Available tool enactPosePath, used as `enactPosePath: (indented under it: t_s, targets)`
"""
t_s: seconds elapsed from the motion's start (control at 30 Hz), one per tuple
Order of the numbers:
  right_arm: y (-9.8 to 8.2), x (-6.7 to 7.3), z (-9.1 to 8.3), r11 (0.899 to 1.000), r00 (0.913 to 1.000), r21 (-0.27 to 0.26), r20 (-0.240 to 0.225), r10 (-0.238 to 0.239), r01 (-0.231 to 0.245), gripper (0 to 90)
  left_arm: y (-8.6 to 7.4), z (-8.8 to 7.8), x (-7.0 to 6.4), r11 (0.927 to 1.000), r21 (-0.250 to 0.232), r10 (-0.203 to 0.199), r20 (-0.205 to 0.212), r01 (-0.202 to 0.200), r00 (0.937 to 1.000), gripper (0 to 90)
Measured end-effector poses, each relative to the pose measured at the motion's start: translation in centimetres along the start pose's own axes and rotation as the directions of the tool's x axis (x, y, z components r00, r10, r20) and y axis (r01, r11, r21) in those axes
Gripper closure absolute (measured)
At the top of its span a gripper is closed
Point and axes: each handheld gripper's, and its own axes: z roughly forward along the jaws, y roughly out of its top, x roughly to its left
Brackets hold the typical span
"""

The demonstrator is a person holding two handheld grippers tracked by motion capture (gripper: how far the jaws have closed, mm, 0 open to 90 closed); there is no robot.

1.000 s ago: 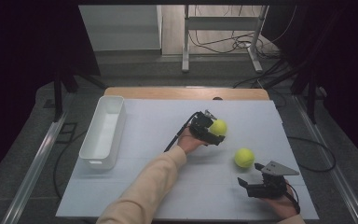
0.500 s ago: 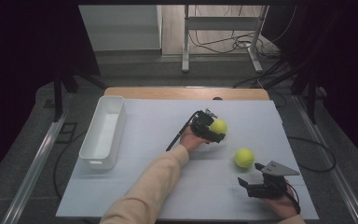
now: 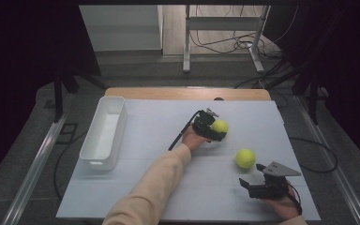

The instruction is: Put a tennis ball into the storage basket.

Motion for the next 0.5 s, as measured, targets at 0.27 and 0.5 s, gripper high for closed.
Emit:
enactPosePath:
  t_s: [0.27,0.5]
  targets:
    - [-0.02,-0.03,0.01,1.000,1.0000,0.003,0.003,0.002,-0.002,10.3,0.18,0.29,-0.42,0.9998,-0.004,0.022,0.004,-0.022,0.9998,23.3]
    - [-0.03,-0.05,-0.01,1.000,1.0000,0.002,0.003,0.001,-0.001,10.4,0.21,0.22,-0.57,0.9995,-0.005,0.032,-0.006,-0.032,0.9995,26.2]
